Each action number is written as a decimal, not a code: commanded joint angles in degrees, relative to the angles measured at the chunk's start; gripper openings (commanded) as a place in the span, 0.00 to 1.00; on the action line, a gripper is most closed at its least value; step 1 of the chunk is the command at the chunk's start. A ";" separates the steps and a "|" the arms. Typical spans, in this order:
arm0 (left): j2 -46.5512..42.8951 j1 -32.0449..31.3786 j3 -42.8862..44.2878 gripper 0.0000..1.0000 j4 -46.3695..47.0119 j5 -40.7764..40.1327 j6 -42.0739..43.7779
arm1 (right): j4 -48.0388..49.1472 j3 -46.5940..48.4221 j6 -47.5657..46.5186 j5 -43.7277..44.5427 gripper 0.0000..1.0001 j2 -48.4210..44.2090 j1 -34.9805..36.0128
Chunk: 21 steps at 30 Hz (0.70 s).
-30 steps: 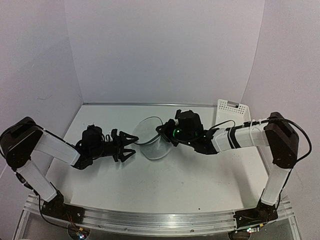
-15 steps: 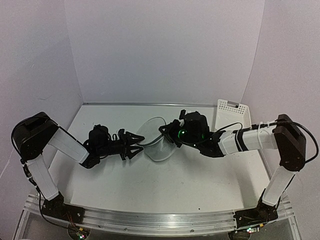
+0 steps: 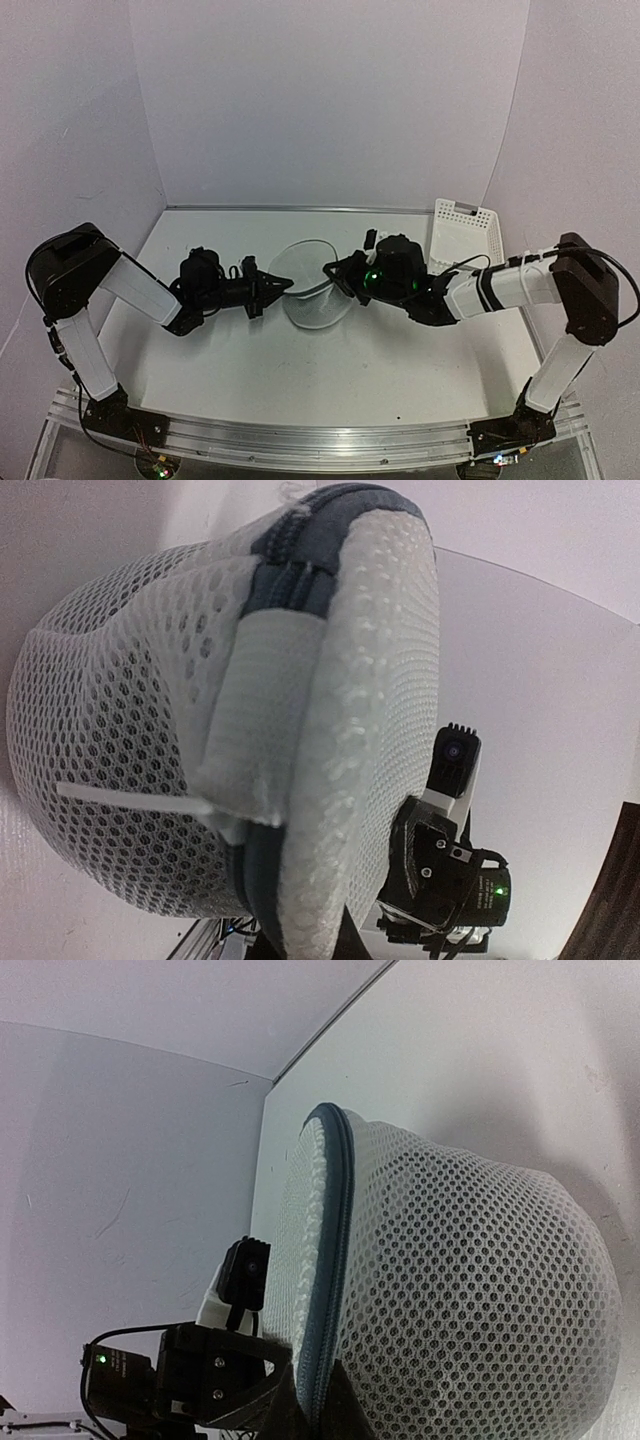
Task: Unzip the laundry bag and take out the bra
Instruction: Pass from the right arm to the left, then pass from the left arm to the right
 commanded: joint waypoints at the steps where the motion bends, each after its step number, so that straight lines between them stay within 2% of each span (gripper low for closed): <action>1: -0.35 -0.26 2.21 0.00 4.40 2.44 0.85 | 0.72 -0.70 -4.09 -1.48 0.08 -5.90 0.53; 2: -0.32 -0.26 2.38 0.00 4.43 3.23 1.30 | -1.01 -0.21 -5.72 -1.53 0.17 -6.59 0.56; 7: -0.29 -0.21 3.01 0.00 4.38 7.12 4.20 | -11.72 -1.44 -14.33 -0.04 0.50 -13.15 0.11; 9: -0.29 -0.18 3.36 0.00 4.38 9.05 5.58 | -15.56 -1.83 -18.53 -0.32 0.59 -15.49 -0.95; 13: 0.03 -0.18 4.38 0.00 3.99 13.43 7.91 | -25.07 -1.10 -27.64 -1.37 0.70 -19.25 -3.89; 18: 0.27 -0.26 5.46 0.00 1.29 18.76 11.86 | -36.83 2.82 -38.95 -7.64 0.77 -21.76 -8.42; 21: 0.07 -0.26 6.19 0.00 -3.49 21.40 15.66 | -43.46 7.16 -46.02 -11.85 0.81 -21.02 -10.06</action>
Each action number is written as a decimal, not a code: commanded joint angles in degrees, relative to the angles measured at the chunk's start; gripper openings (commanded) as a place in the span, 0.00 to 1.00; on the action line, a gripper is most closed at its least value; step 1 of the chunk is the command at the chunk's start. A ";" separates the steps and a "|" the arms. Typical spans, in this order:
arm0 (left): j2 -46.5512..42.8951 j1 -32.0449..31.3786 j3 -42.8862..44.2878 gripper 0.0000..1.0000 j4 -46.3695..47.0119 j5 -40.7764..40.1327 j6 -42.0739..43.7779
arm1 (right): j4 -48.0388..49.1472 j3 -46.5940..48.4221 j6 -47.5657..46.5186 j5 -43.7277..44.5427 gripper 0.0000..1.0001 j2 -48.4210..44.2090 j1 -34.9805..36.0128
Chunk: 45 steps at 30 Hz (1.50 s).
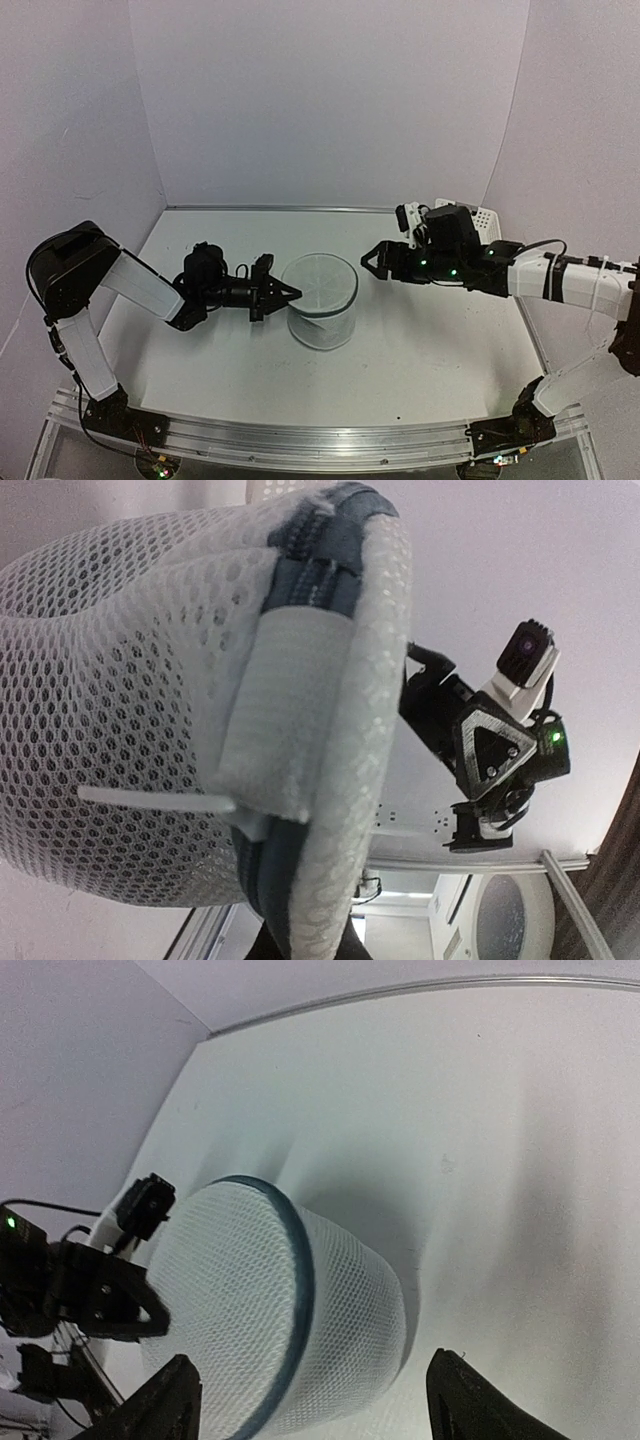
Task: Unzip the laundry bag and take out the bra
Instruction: Pass from the left arm to the right
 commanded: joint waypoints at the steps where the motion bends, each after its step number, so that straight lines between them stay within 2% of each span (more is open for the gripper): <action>1: -0.53 0.07 3.77 0.00 -3.60 6.79 7.65 | -13.28 8.57 -14.97 -7.95 0.82 -0.36 -1.98; 6: -3.94 0.07 5.25 0.00 -19.96 7.64 19.19 | -20.62 15.96 -22.71 -13.72 0.86 3.72 -2.95; 14: -7.55 -0.48 5.58 0.00 -35.80 8.22 31.12 | -27.23 26.98 -31.15 -22.63 0.88 12.91 -4.34; 19: -10.60 -1.82 11.49 0.00 -56.96 2.29 44.51 | -30.63 34.70 -34.86 -28.87 0.89 19.21 -4.36; 27: -11.82 -5.97 21.29 0.00 -75.66 -2.57 57.78 | -36.38 46.39 -41.22 -38.37 0.89 29.78 -4.20; 34: -10.24 -8.11 27.56 0.00 -84.94 -6.40 65.62 | -42.29 50.52 -48.62 -41.60 0.88 35.09 -2.39; 40: -10.09 -8.57 30.04 0.00 -88.98 -7.96 69.56 | -43.57 45.60 -53.70 -46.00 0.85 34.83 -1.11; 45: -9.68 -8.94 31.56 0.00 -90.31 -8.12 71.31 | -43.45 42.45 -55.03 -48.30 0.77 34.44 -0.08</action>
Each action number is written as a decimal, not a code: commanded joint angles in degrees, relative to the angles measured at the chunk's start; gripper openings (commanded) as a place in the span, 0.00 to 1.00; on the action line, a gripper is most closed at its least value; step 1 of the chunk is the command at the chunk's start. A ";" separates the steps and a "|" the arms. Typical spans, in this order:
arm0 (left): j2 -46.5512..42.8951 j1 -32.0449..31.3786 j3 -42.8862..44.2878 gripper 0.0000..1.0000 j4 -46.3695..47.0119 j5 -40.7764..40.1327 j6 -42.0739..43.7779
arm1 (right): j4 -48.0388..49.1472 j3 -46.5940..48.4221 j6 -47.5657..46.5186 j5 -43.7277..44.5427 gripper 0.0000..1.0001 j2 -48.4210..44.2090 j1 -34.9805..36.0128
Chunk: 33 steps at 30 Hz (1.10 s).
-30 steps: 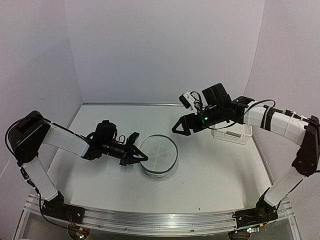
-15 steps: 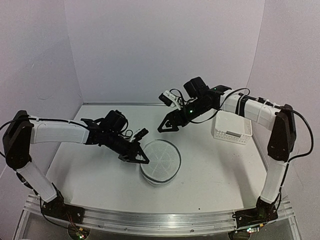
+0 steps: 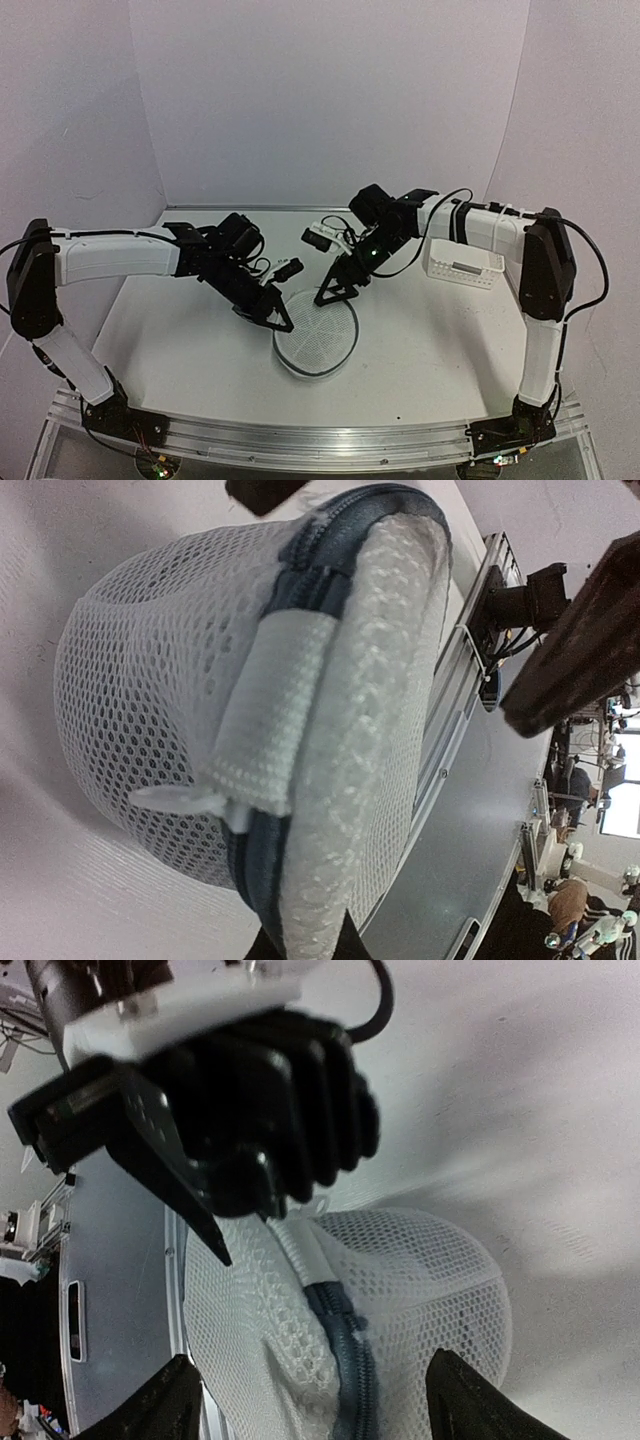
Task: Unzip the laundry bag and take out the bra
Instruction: Pass from the left arm to the right, then pick up the laundry bag from the center of the board.
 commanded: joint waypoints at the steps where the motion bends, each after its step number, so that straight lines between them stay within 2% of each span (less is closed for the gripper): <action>1: 0.42 -0.54 4.07 0.00 -2.15 -0.46 3.96 | -0.45 -1.76 -3.08 -4.15 0.74 -1.19 1.05; 4: 0.41 -0.99 4.72 0.00 -2.35 -0.36 4.70 | -0.35 -2.17 -3.04 -4.66 0.63 -0.88 1.27; 13: 1.08 -1.10 5.23 0.00 -2.95 -1.39 5.03 | 0.65 -4.60 -2.86 -6.21 0.00 -2.95 1.29; 19: 0.27 -1.10 5.77 0.02 -2.95 -3.87 4.32 | 5.12 -8.65 1.33 -4.76 0.00 -6.10 1.29; 24: -0.91 -1.10 6.61 0.35 -2.55 -9.47 2.64 | 13.35 -13.48 7.94 -3.43 0.00 -10.62 1.29; 26: -1.92 -0.94 6.70 0.53 -1.85 -12.06 1.31 | 17.12 -15.87 11.04 -2.25 0.00 -12.71 1.27; 28: -3.33 -0.44 6.36 0.66 -0.87 -14.27 -0.36 | 21.06 -18.12 14.80 0.73 0.00 -14.64 1.20; 33: -8.97 4.45 2.43 0.77 3.46 -17.34 -6.25 | 32.62 -24.04 27.53 9.88 0.00 -18.51 0.50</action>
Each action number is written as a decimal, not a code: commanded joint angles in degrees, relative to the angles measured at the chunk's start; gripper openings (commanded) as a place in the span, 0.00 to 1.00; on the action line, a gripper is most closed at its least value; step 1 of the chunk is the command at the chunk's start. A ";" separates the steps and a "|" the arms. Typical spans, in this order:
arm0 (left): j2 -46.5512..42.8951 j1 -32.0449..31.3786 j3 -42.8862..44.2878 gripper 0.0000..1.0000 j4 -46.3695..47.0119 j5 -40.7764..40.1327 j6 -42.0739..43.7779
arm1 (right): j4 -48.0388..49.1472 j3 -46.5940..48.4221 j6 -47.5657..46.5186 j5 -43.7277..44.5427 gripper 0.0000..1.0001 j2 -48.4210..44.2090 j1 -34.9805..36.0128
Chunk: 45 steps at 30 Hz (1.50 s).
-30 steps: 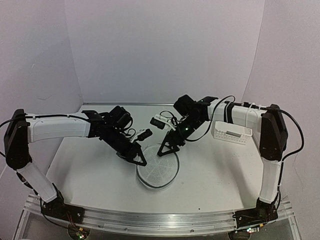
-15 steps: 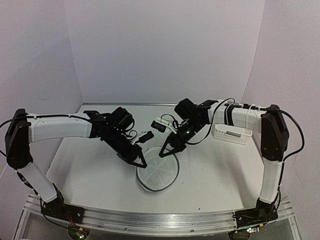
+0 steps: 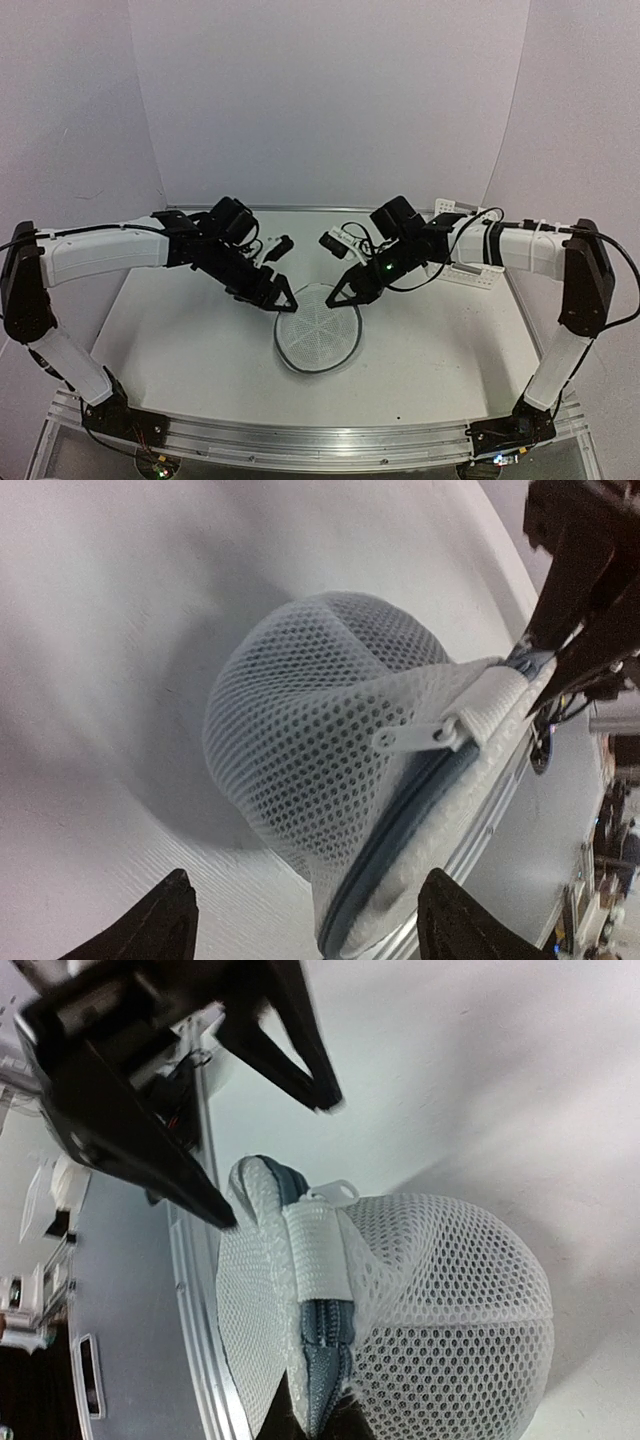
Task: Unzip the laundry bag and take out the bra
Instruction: Pick up the laundry bag from the center of the board, then pass from the right arm to the left
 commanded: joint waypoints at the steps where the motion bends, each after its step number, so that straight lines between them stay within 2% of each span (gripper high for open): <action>1: -8.91 4.85 -2.14 0.78 6.58 -4.98 -6.55 | 16.20 -4.58 13.92 8.52 0.00 -5.87 -0.51; 6: -15.04 6.33 -6.72 0.86 11.71 -5.57 -11.68 | 25.64 -8.08 30.16 22.12 0.00 -9.91 -0.51; 12: -20.28 6.42 -14.07 0.88 22.92 -3.13 -21.62 | 41.55 -13.57 48.76 30.43 0.00 -13.37 -0.36; 17: -22.59 6.55 -20.19 0.88 32.68 -1.02 -29.97 | 48.91 -16.16 58.43 37.99 0.00 -12.87 1.12; 26: -23.08 6.55 -27.76 0.88 48.77 -0.15 -42.82 | 53.11 -13.88 63.12 47.58 0.00 -11.21 7.02; 32: -22.60 6.57 -31.18 0.87 57.79 -1.13 -49.19 | 54.65 -11.44 64.23 46.34 0.00 -9.07 8.46; 40: -19.97 6.55 -32.51 0.75 65.75 -1.04 -54.39 | 57.24 -10.71 64.48 45.18 0.00 -8.14 10.57; 45: -18.40 6.55 -32.44 0.63 67.52 -0.79 -55.25 | 59.58 -12.18 66.16 45.15 0.00 -7.75 11.32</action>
